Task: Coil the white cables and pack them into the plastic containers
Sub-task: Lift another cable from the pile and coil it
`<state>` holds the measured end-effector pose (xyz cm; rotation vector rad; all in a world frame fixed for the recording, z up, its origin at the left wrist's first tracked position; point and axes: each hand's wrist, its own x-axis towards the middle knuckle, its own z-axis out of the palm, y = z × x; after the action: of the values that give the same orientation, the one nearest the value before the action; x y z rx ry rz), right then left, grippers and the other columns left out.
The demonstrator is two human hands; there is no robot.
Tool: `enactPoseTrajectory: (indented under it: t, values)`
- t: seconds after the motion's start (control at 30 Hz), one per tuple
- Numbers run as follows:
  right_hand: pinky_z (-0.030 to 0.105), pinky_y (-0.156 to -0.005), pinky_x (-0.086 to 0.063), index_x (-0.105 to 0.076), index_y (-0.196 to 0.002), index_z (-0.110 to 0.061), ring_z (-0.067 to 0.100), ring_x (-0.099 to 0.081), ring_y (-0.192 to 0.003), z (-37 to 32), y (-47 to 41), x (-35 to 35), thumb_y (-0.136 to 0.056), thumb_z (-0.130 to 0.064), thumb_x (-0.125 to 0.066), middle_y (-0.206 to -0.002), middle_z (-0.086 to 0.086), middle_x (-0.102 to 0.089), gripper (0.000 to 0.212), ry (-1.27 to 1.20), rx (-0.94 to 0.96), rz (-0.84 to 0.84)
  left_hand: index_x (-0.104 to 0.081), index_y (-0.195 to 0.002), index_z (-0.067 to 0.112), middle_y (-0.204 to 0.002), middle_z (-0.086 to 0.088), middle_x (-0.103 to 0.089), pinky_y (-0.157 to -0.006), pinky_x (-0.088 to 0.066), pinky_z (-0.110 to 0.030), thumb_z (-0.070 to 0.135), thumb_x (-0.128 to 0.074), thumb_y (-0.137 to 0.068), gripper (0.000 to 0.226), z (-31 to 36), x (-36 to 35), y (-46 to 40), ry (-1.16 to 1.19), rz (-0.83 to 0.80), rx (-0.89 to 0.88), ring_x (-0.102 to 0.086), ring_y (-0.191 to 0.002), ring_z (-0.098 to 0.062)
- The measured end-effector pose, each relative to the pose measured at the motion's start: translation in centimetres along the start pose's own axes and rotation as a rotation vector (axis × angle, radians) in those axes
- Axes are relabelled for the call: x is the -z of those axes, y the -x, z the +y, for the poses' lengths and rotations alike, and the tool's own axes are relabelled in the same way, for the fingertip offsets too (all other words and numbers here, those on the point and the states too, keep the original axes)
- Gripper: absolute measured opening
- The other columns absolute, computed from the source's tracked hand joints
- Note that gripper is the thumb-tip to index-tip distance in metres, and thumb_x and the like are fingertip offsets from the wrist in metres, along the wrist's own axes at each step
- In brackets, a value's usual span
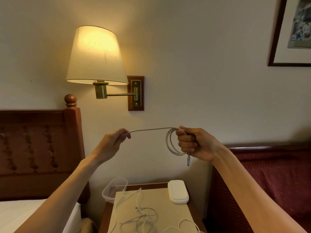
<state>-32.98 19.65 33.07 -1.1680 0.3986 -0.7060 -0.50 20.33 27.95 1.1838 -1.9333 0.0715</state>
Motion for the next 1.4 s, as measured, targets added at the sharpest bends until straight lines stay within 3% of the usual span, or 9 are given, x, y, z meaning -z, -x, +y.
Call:
enactPoseTrajectory:
  t: [0.13, 0.23, 0.33, 0.43, 0.6, 0.73, 0.93, 1.17, 1.4]
  values:
    - [0.020, -0.040, -0.019, -0.047, -0.071, -0.016, 0.008, -0.011, -0.047, 0.0, -0.4, -1.3, -0.100, -0.024, -0.036, -0.052, -0.009, -0.021, 0.032, -0.030, 0.003, -0.016, -0.068, -0.096, 0.015, -0.085, 0.004, -0.069, -0.073, -0.056, -0.031, 0.001, -0.054, -0.095, 0.020, 0.3, -1.9, 1.0, -0.157, -0.050, 0.123, -0.063, -0.078, -0.006]
    - [0.021, -0.042, -0.016, -0.045, -0.070, -0.017, 0.009, -0.010, -0.048, 0.9, -0.9, -2.4, -0.099, -0.023, -0.035, -0.054, -0.008, -0.017, 0.032, -0.089, 0.003, -0.033, -0.071, -0.097, 0.000, -0.090, -0.016, -0.074, -0.064, -0.059, -0.025, -0.002, -0.059, -0.091, 0.013, 4.2, -3.4, 1.0, 0.540, 0.079, 0.545, -0.070, -0.072, -0.018]
    - [0.021, -0.042, -0.017, -0.045, -0.070, -0.017, 0.009, -0.011, -0.047, 1.7, -1.5, -3.4, -0.101, -0.023, -0.031, -0.053, -0.008, -0.018, 0.034, -0.145, 0.001, -0.053, -0.070, -0.100, -0.004, -0.089, -0.020, -0.073, -0.067, -0.061, -0.028, 0.003, -0.064, -0.088, 0.015, 7.8, -4.1, 0.0, 1.133, 0.177, 0.737, -0.072, -0.072, -0.023]
    - [0.020, -0.040, -0.022, -0.046, -0.070, -0.016, 0.008, -0.013, -0.046, 2.0, -1.9, -3.7, -0.104, -0.023, -0.026, -0.049, -0.007, -0.027, 0.040, -0.170, 0.013, -0.054, -0.070, -0.102, -0.002, -0.086, -0.016, -0.073, -0.066, -0.061, -0.026, 0.005, -0.060, -0.090, 0.018, 10.0, -3.9, -1.0, 1.316, 0.183, 0.738, -0.071, -0.072, -0.020]
    - [0.021, -0.043, -0.018, -0.045, -0.071, -0.015, 0.008, -0.015, -0.046, 2.0, -1.6, -3.8, -0.104, -0.022, -0.027, -0.052, -0.006, -0.023, 0.039, -0.132, 0.032, -0.027, -0.071, -0.099, 0.002, -0.079, -0.010, -0.069, -0.066, -0.060, -0.027, 0.008, -0.049, -0.096, 0.023, 11.8, -3.9, -1.1, 1.432, -0.048, 0.771, -0.067, -0.067, -0.017]
    - [0.022, -0.045, -0.018, -0.044, -0.073, -0.014, 0.008, -0.018, -0.044, 2.0, -2.0, -3.6, -0.107, -0.023, -0.023, -0.051, -0.006, -0.026, 0.040, 0.095, 0.100, 0.082, -0.069, -0.092, 0.010, -0.080, -0.004, -0.059, -0.083, -0.048, -0.038, 0.036, -0.048, -0.099, 0.033, 12.6, -4.3, -0.4, 1.351, -0.120, 0.703, -0.056, -0.078, -0.018]
    - [0.020, -0.038, -0.019, -0.041, -0.070, -0.016, 0.007, -0.018, -0.038, 1.6, -2.9, -3.4, -0.106, -0.021, -0.021, -0.046, -0.008, -0.025, 0.042, 0.141, 0.199, 0.241, -0.074, -0.093, 0.012, -0.075, 0.004, -0.073, -0.061, -0.056, -0.022, 0.014, -0.055, -0.097, 0.019, 13.4, -5.3, 1.1, 0.269, 0.076, 0.436, -0.066, -0.062, -0.011]
    - [0.019, -0.037, -0.024, -0.040, -0.069, -0.016, 0.008, -0.020, -0.039, 1.1, -3.5, -2.7, -0.106, -0.020, -0.021, -0.047, -0.007, -0.026, 0.042, 0.189, 0.228, 0.265, -0.070, -0.091, 0.007, -0.076, -0.009, -0.069, -0.056, -0.056, -0.030, 0.034, -0.055, -0.096, 0.031, 14.4, -6.1, 2.6, 0.704, 0.193, 0.569, -0.064, -0.064, -0.019]
    - [0.019, -0.042, -0.026, -0.043, -0.071, -0.015, 0.008, -0.022, -0.041, 2.8, -3.8, -3.0, -0.106, -0.019, -0.022, -0.047, -0.008, -0.028, 0.040, 0.211, 0.250, 0.214, -0.071, -0.083, 0.007, -0.063, -0.005, -0.063, -0.043, -0.044, -0.022, 0.036, -0.063, -0.091, 0.031, 15.2, -7.1, 2.1, 0.683, 0.111, 0.556, -0.055, -0.050, -0.014]
